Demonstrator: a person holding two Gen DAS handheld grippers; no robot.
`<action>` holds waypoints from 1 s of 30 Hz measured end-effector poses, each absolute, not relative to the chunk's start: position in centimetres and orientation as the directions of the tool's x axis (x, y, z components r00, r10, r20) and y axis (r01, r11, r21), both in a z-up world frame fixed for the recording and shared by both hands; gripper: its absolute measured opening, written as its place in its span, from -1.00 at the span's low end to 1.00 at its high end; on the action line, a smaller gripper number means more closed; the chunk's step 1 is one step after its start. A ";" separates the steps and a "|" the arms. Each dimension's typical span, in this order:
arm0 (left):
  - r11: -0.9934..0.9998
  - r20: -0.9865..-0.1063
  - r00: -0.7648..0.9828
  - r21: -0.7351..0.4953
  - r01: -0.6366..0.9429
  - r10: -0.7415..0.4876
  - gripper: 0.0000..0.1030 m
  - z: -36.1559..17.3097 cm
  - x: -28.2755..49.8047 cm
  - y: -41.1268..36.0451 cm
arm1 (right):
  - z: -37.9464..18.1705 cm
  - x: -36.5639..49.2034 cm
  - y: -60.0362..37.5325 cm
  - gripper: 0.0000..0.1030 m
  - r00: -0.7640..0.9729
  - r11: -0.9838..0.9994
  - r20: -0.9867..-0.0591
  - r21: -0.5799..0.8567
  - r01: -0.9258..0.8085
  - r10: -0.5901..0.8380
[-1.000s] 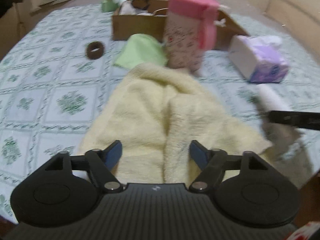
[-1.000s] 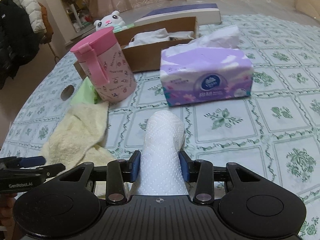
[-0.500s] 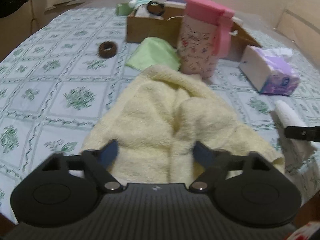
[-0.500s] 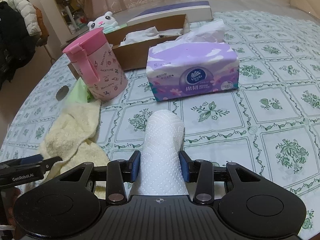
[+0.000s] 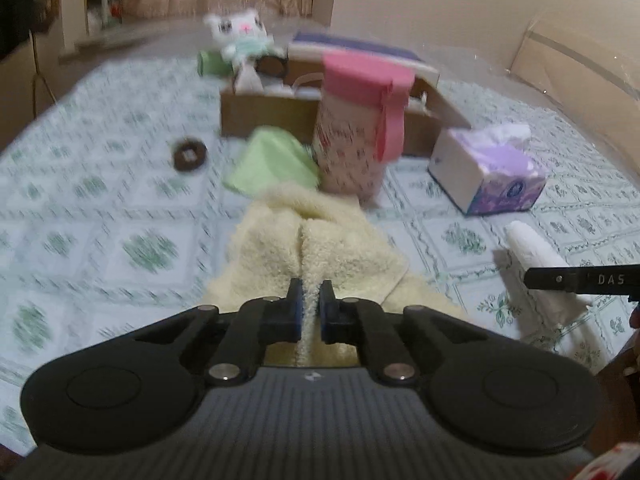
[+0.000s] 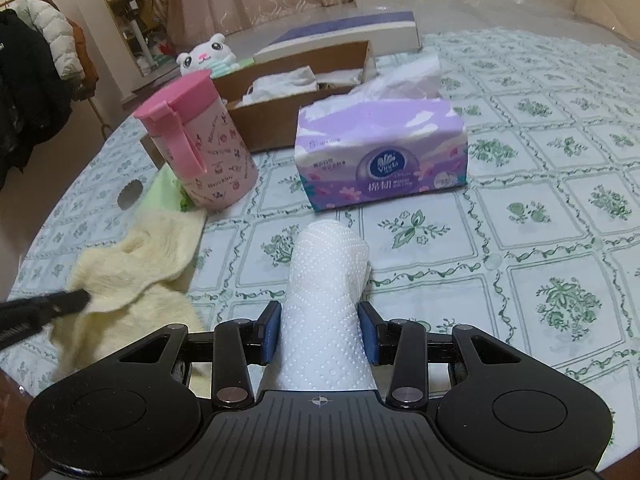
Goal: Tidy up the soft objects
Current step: 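Lift the yellow towel with the left tool while the right tool holds the white towel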
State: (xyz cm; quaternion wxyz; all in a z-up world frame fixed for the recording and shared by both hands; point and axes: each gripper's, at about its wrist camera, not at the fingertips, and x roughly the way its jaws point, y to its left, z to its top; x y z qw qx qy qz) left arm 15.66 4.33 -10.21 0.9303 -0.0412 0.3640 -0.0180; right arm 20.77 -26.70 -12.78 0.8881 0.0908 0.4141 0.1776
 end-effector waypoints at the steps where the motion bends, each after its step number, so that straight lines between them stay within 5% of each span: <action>1: 0.997 -0.667 0.744 -0.075 0.004 -0.053 -0.87 -9.5 15.4 4.6 | -12.4 20.5 -26.7 -0.20 0.599 0.920 -0.698 0.309 -0.242 0.392; 12: 0.989 -0.522 0.851 0.144 0.022 0.058 -0.87 -5.0 12.7 4.4 | -8.6 18.1 -26.7 -0.20 0.659 0.923 -0.648 0.293 -0.248 0.383; 23: 0.981 -0.678 0.721 0.002 0.194 -0.141 -0.85 -12.7 12.3 -0.1 | -6.3 14.9 -27.0 -0.20 0.697 0.941 -0.634 0.263 -0.213 0.335; 26: 0.981 -0.678 0.719 -0.018 0.191 -0.152 -0.72 -12.3 12.2 0.8 | -6.3 14.2 -27.2 -0.20 0.700 0.943 -0.635 0.264 -0.201 0.327; 30: 0.982 -0.669 0.734 0.027 0.186 -0.121 -0.16 -11.3 11.4 1.7 | -6.6 13.7 -27.3 -0.20 0.698 0.942 -0.637 0.277 -0.189 0.327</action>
